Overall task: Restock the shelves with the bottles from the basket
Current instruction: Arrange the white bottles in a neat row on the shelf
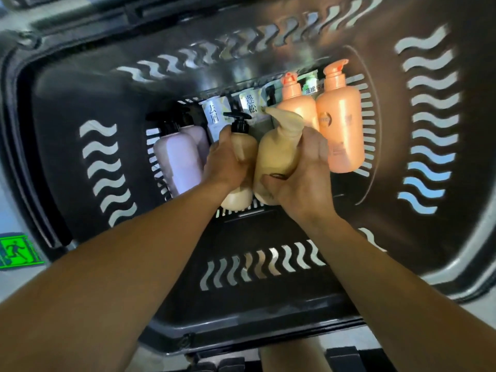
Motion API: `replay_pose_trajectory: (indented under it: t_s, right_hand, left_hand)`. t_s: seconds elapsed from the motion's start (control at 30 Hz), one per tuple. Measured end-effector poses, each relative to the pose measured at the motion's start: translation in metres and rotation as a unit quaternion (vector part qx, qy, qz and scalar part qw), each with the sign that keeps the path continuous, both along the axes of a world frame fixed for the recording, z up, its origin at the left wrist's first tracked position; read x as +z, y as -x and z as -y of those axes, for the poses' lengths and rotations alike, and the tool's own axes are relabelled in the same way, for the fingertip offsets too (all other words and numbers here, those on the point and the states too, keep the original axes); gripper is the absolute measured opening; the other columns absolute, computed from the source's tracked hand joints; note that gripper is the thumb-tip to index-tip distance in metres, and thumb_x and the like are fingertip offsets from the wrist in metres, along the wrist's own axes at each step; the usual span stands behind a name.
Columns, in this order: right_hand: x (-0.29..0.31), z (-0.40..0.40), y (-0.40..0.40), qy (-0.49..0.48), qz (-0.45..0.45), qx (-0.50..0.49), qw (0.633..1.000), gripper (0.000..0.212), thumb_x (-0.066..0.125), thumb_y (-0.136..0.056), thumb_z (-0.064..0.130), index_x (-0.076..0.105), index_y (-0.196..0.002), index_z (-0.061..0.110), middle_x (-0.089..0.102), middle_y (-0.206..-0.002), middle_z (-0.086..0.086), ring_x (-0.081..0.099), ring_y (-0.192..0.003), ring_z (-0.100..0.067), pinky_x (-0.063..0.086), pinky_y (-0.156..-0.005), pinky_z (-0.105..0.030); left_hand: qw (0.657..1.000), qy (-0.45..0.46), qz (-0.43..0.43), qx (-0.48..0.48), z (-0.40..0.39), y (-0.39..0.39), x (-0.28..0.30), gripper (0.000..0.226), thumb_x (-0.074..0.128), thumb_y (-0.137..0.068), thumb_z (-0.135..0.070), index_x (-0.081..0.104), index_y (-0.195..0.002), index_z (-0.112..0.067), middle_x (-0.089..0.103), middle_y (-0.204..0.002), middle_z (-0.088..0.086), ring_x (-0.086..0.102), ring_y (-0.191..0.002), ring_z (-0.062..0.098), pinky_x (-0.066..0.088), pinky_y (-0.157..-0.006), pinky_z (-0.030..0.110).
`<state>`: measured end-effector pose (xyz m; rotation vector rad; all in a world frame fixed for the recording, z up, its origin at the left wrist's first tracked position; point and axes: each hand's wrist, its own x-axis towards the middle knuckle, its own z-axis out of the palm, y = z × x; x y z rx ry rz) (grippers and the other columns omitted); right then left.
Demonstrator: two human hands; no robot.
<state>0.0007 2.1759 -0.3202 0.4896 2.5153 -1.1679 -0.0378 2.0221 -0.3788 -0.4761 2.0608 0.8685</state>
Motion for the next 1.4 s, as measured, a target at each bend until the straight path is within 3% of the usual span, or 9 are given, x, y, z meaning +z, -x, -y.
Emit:
replay_pose_trajectory:
  t_s: [0.23,0.37,0.73,0.83,0.93,1.0,1.1,1.2,1.4]
  right_hand:
    - [0.027,0.0,0.007,0.034,0.055,-0.043,0.997,0.087,0.086,-0.059,0.022,0.04,-0.134,0.027,0.048,-0.123,0.004,0.048,-0.114,-0.014,0.046,-0.095,-0.035]
    - [0.076,-0.003,0.015,0.03,0.062,-0.079,0.995,0.085,0.087,-0.058,0.02,0.035,-0.122,0.038,0.039,-0.116,0.006,0.041,-0.1,-0.004,0.039,-0.076,-0.016]
    - [0.29,0.043,0.025,0.058,-0.016,-0.158,0.986,0.086,0.092,-0.055,0.014,0.048,-0.129,0.016,0.055,-0.12,-0.006,0.055,-0.109,-0.023,0.047,-0.094,-0.047]
    - [0.351,0.063,0.022,0.074,-0.02,-0.15,0.986,0.082,0.091,-0.057,0.014,0.05,-0.128,0.016,0.059,-0.118,-0.008,0.057,-0.108,-0.028,0.048,-0.093,-0.051]
    - [0.407,0.086,0.017,0.081,-0.04,-0.126,0.988,0.077,0.09,-0.057,0.017,0.052,-0.124,0.023,0.062,-0.115,-0.003,0.059,-0.105,-0.026,0.049,-0.091,-0.051]
    - [0.441,0.101,0.013,0.073,-0.052,-0.106,0.99,0.077,0.089,-0.056,0.023,0.051,-0.123,0.027,0.061,-0.115,-0.003,0.059,-0.105,-0.027,0.049,-0.09,-0.051]
    - [0.493,0.122,0.007,0.069,-0.085,-0.071,0.992,0.078,0.088,-0.055,0.025,0.05,-0.123,0.027,0.059,-0.115,-0.003,0.057,-0.104,-0.026,0.049,-0.089,-0.05]
    - [0.543,0.142,0.001,0.062,-0.13,-0.035,0.989,0.071,0.088,-0.055,0.023,0.049,-0.113,0.032,0.058,-0.111,-0.001,0.057,-0.1,-0.023,0.049,-0.084,-0.04]
    - [0.647,0.186,-0.011,0.06,-0.229,0.031,0.971,0.073,0.085,-0.056,0.027,0.051,-0.119,0.032,0.058,-0.112,0.001,0.057,-0.098,-0.019,0.045,-0.078,-0.031]
  left_hand:
    - [0.998,-0.035,-0.045,-0.005,0.011,0.011,0.038,0.09,0.076,-0.083,-0.034,0.021,-0.154,-0.023,0.053,-0.136,0.006,0.052,-0.122,0.027,0.044,-0.098,0.033]
    - [0.996,-0.065,-0.058,-0.022,0.03,0.025,0.099,0.091,0.078,-0.082,-0.032,0.023,-0.154,-0.03,0.049,-0.126,-0.006,0.051,-0.111,0.015,0.038,-0.087,0.023]
    - [0.975,-0.174,-0.121,-0.068,0.112,0.056,0.339,0.103,0.077,-0.055,-0.051,0.032,-0.148,-0.042,0.059,-0.129,-0.007,0.059,-0.117,0.015,0.048,-0.103,0.041]
    - [0.964,-0.185,-0.173,-0.076,0.136,0.056,0.409,0.094,0.081,-0.058,-0.043,0.034,-0.14,-0.049,0.06,-0.119,-0.019,0.061,-0.11,0.009,0.05,-0.096,0.028]
    - [0.949,-0.202,-0.23,-0.073,0.161,0.052,0.474,0.094,0.088,-0.069,-0.019,0.034,-0.144,-0.038,0.052,-0.125,-0.02,0.055,-0.106,-0.012,0.046,-0.09,0.011]
    - [0.942,-0.203,-0.259,-0.062,0.178,0.047,0.513,0.09,0.085,-0.074,-0.009,0.033,-0.14,-0.04,0.05,-0.122,-0.026,0.056,-0.102,-0.01,0.048,-0.094,0.018]
    - [0.931,-0.201,-0.303,-0.033,0.203,0.032,0.571,0.087,0.085,-0.075,-0.014,0.034,-0.137,-0.047,0.045,-0.117,-0.041,0.057,-0.102,-0.01,0.051,-0.095,0.026]
    - [0.915,-0.202,-0.349,0.0,0.229,0.01,0.624,0.088,0.085,-0.076,-0.014,0.034,-0.142,-0.041,0.047,-0.11,-0.054,0.055,-0.096,-0.022,0.048,-0.08,0.007]
    - [0.876,-0.215,-0.429,0.055,0.28,-0.04,0.724,0.089,0.083,-0.077,-0.014,0.035,-0.146,-0.042,0.046,-0.124,-0.035,0.062,-0.103,-0.007,0.053,-0.079,0.015]
